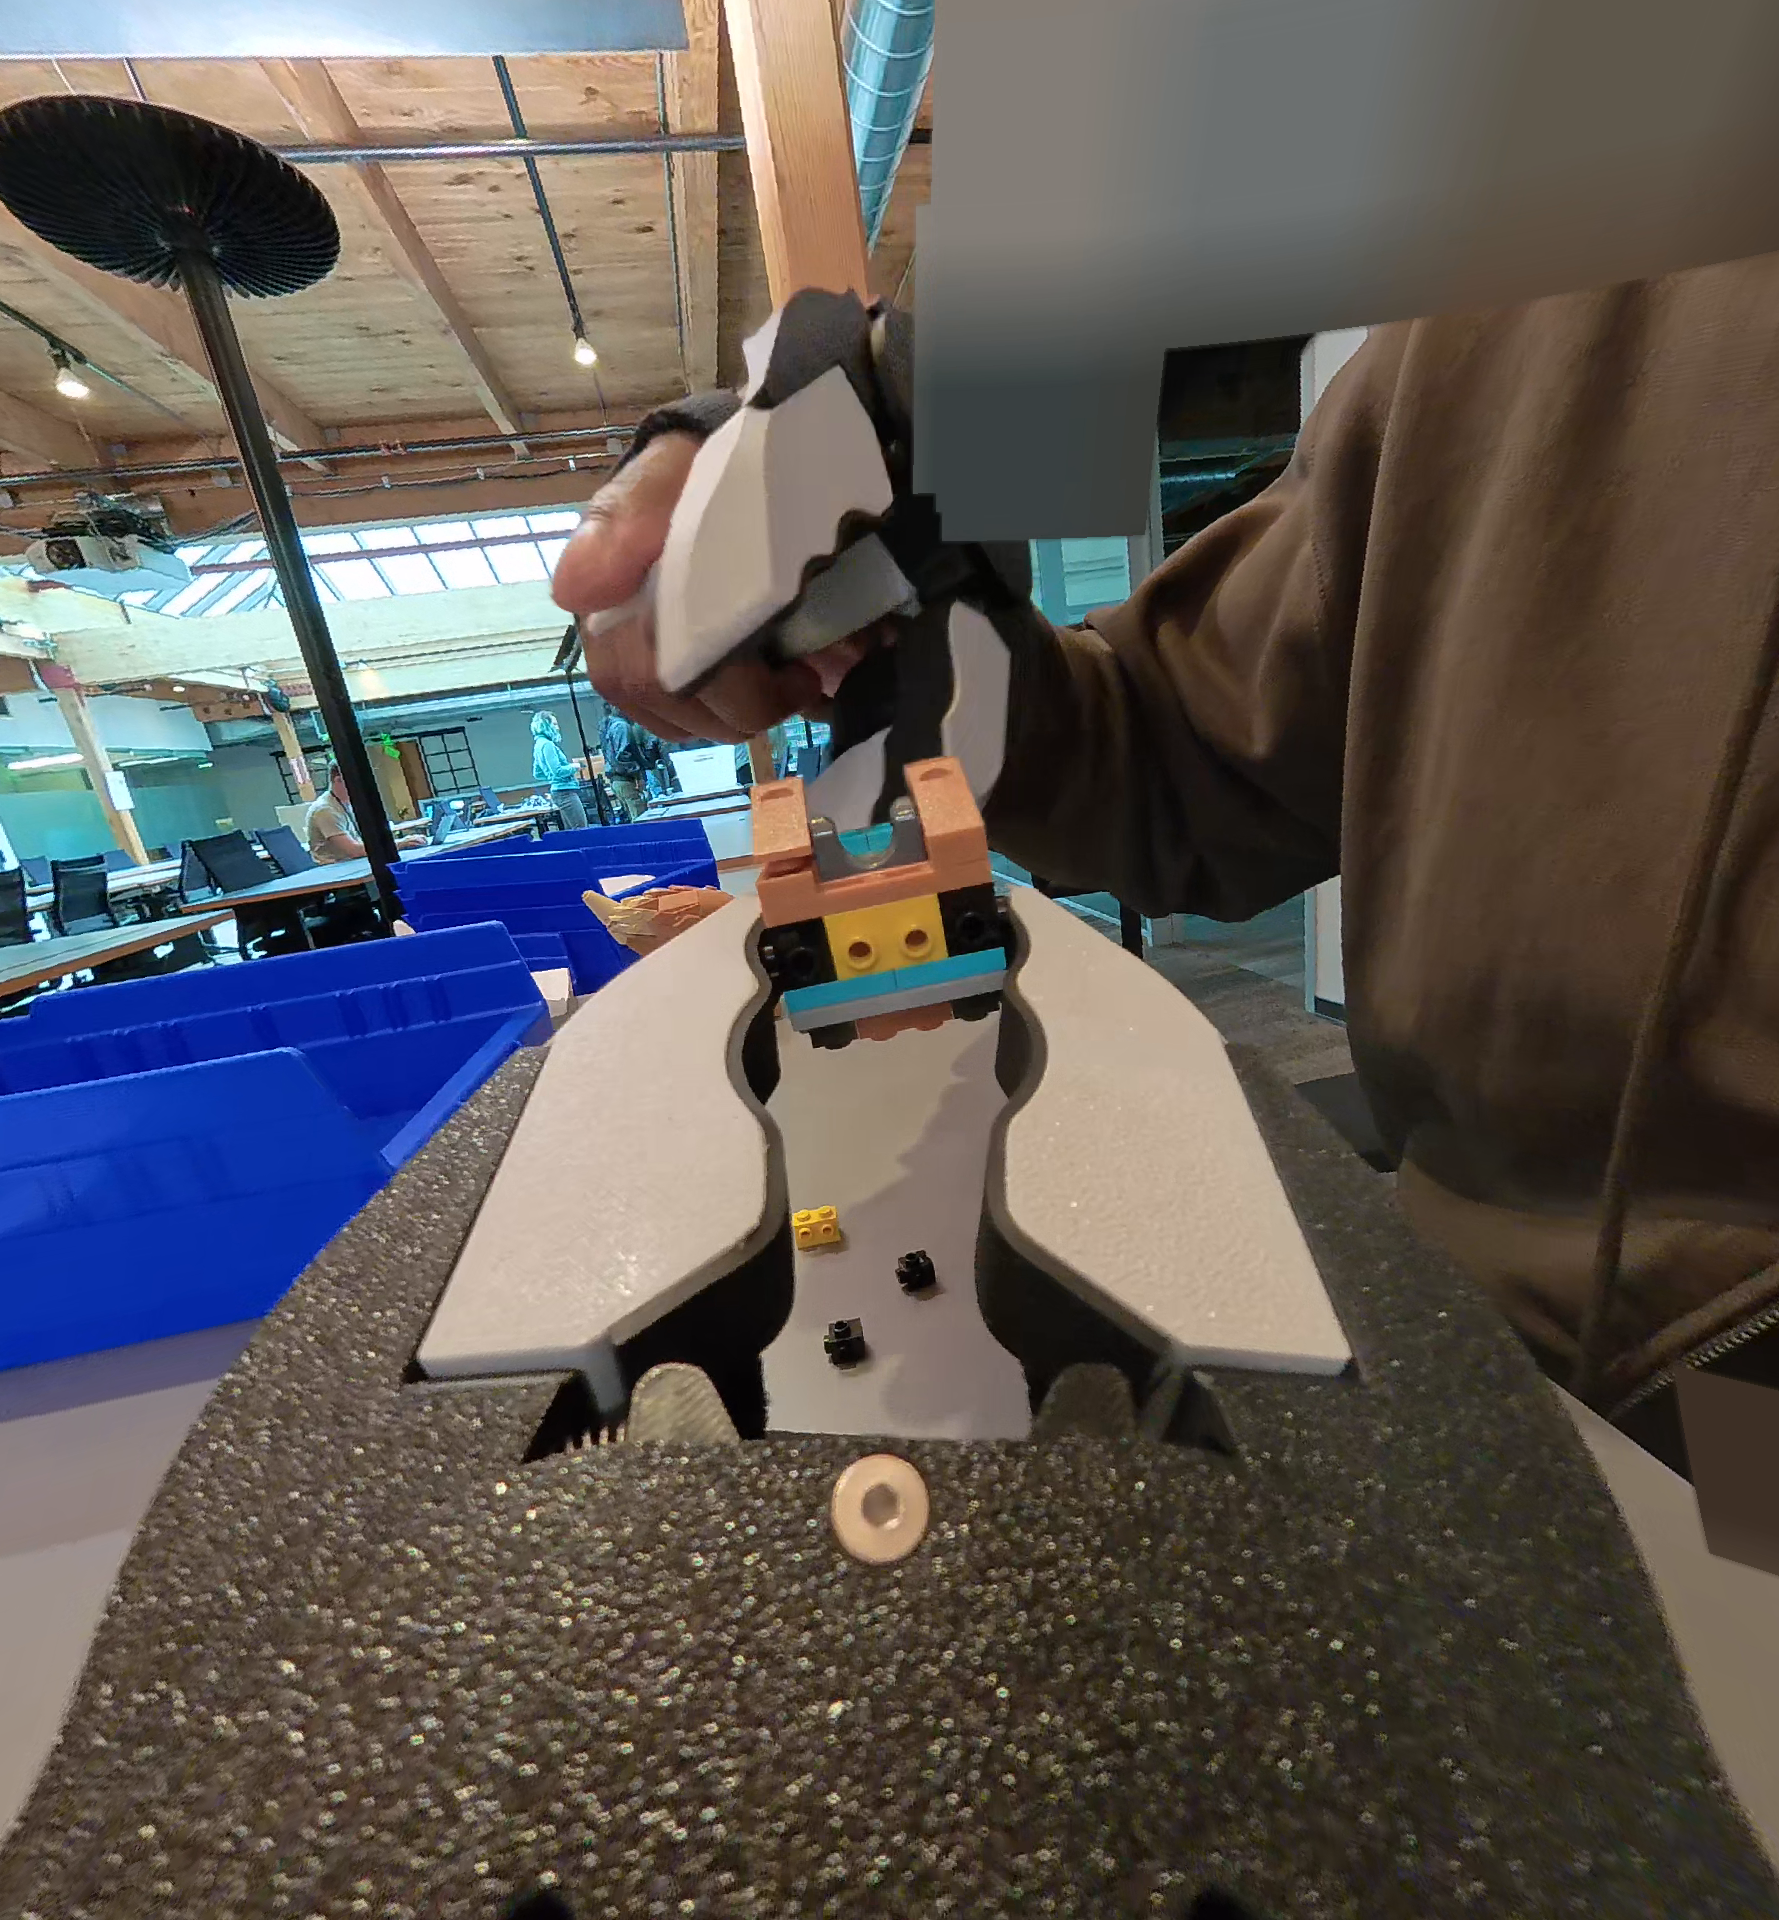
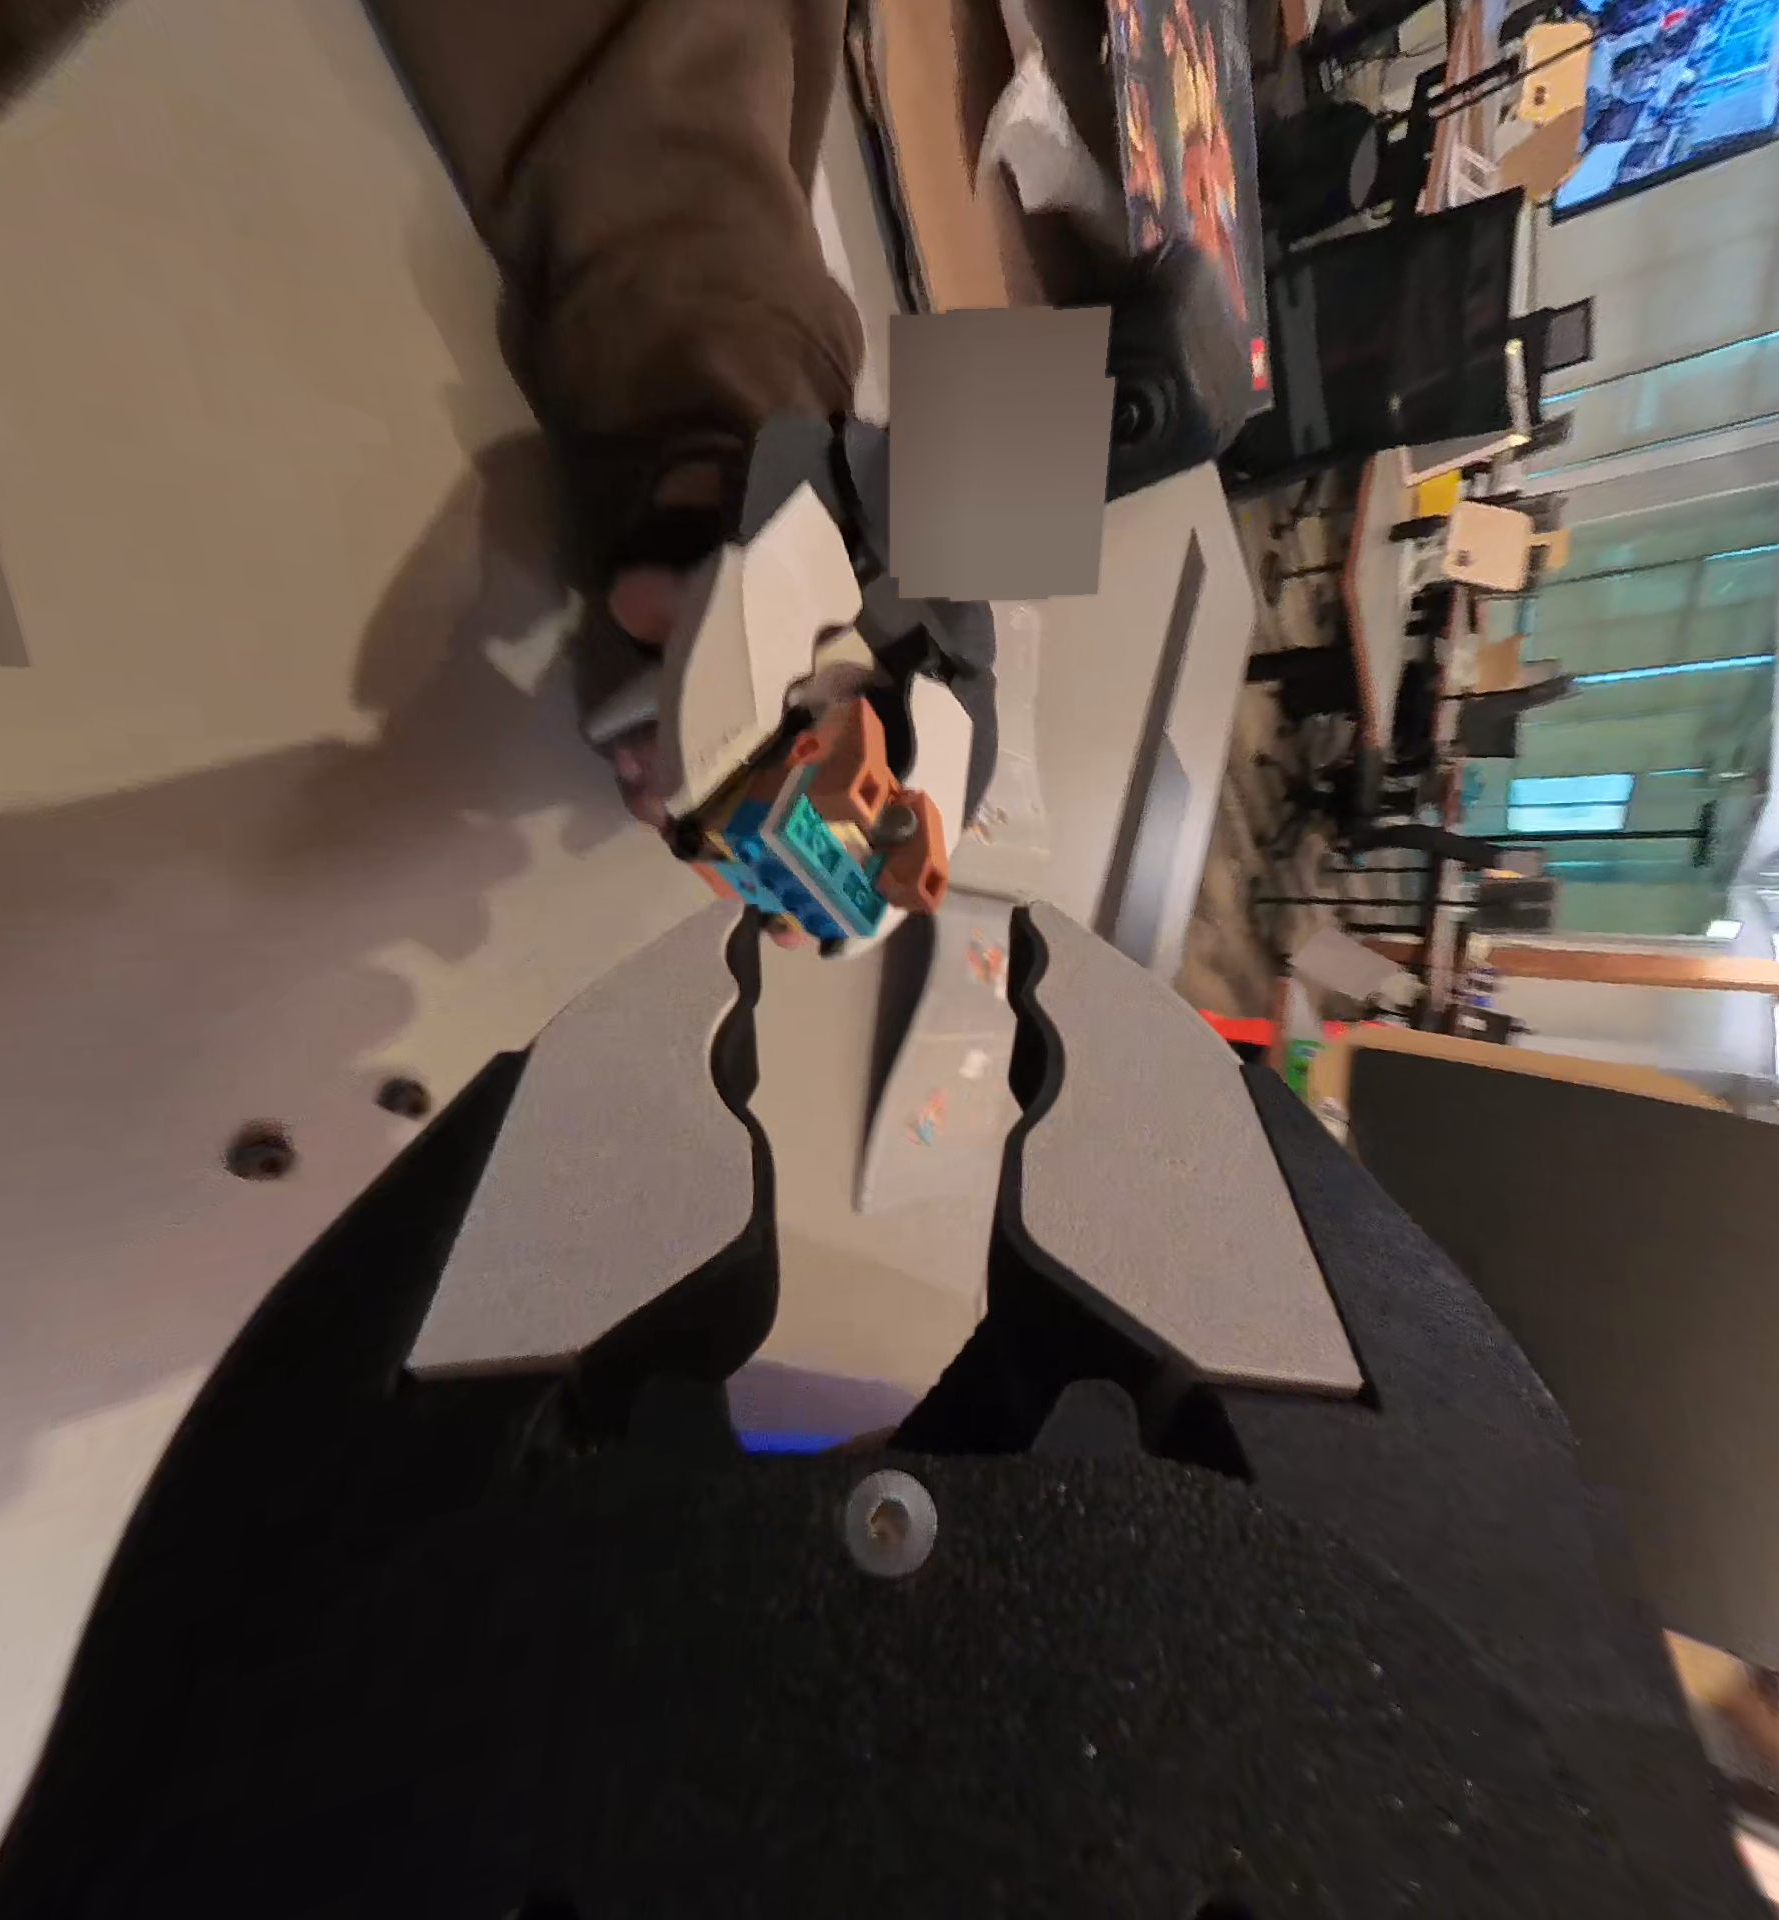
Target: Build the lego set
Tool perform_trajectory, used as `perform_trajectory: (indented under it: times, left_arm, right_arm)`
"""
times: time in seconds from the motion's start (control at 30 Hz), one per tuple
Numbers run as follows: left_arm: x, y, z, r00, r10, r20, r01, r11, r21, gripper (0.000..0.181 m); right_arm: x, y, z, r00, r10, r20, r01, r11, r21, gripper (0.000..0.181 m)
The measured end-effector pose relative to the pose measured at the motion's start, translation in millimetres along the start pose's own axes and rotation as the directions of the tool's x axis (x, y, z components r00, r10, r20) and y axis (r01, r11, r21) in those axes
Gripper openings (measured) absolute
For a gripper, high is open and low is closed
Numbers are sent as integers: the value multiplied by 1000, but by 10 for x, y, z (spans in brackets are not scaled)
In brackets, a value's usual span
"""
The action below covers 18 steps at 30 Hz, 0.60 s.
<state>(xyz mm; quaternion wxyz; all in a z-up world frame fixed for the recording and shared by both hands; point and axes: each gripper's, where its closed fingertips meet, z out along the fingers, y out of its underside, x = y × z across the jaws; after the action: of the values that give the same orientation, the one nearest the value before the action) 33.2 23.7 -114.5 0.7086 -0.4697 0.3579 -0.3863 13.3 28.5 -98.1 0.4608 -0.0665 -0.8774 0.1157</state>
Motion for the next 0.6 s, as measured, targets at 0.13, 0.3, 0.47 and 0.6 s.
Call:
perform_trajectory:
  times: [0.13, 0.3, 0.47, 0.6]
  left_arm:
    - [0, -8, -3, 1000, -9, -3, 9, 1000, 3, 39]
    - [8, -17, -7, 1000, -24, -14, 24, 1000, 7, 39]
    - [25, -16, -7, 999, -29, -25, 30, 1000, 5, 39]
    - [35, -17, -6, 999, -32, -31, 32, 999, 4, 39]
  right_arm:
    - [-53, 152, 73, 989, -146, -14, 144, 984, -101, 57]
    - [-65, 45, 134, 972, -221, -81, 217, 975, -56, 64]
    - [-84, -32, 190, 966, -235, -106, 234, 972, -16, 64]
    - [-100, -36, 225, 963, -243, -114, 243, 970, -10, 62]
